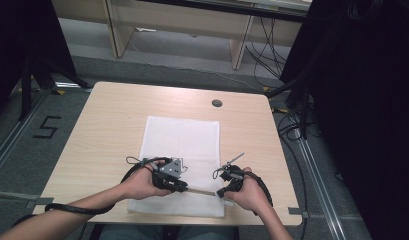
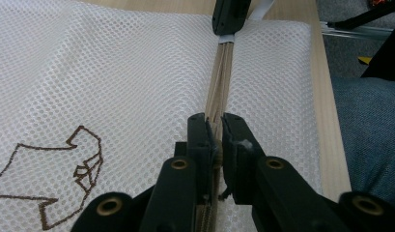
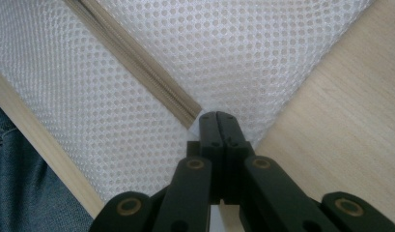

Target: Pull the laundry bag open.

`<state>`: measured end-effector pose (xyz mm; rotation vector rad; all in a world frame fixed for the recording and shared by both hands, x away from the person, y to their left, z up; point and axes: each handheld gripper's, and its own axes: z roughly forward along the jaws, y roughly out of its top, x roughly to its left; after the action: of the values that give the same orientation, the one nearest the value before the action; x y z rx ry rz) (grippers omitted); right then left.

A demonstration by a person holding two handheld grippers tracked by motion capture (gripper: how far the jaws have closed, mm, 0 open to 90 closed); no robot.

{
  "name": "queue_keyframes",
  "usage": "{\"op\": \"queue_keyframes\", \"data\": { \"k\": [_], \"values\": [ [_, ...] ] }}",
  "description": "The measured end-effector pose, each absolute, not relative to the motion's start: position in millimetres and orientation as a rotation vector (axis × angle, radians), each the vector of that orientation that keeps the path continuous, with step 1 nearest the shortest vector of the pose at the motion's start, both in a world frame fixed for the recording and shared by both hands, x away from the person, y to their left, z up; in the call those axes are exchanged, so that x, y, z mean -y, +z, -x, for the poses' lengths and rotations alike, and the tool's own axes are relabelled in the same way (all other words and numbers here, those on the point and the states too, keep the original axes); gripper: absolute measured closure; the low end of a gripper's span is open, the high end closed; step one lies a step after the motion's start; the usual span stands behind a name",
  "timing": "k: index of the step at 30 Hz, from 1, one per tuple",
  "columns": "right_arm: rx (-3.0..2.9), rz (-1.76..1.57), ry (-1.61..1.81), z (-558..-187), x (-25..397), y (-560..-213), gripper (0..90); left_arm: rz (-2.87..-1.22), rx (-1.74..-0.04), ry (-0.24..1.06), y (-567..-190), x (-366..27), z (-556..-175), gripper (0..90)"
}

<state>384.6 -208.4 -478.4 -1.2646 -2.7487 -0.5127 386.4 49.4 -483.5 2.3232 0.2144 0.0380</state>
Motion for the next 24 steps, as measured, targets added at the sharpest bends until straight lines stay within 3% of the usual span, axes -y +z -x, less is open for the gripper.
{"op": "queue_keyframes", "data": {
  "k": [24],
  "values": [
    [2.747,1.261,-0.516,-384.8,208.5,-478.6,90.0,-2.318,-0.195,0.034,-483.2,-60.2,-386.3,82.2]
  ]
}}
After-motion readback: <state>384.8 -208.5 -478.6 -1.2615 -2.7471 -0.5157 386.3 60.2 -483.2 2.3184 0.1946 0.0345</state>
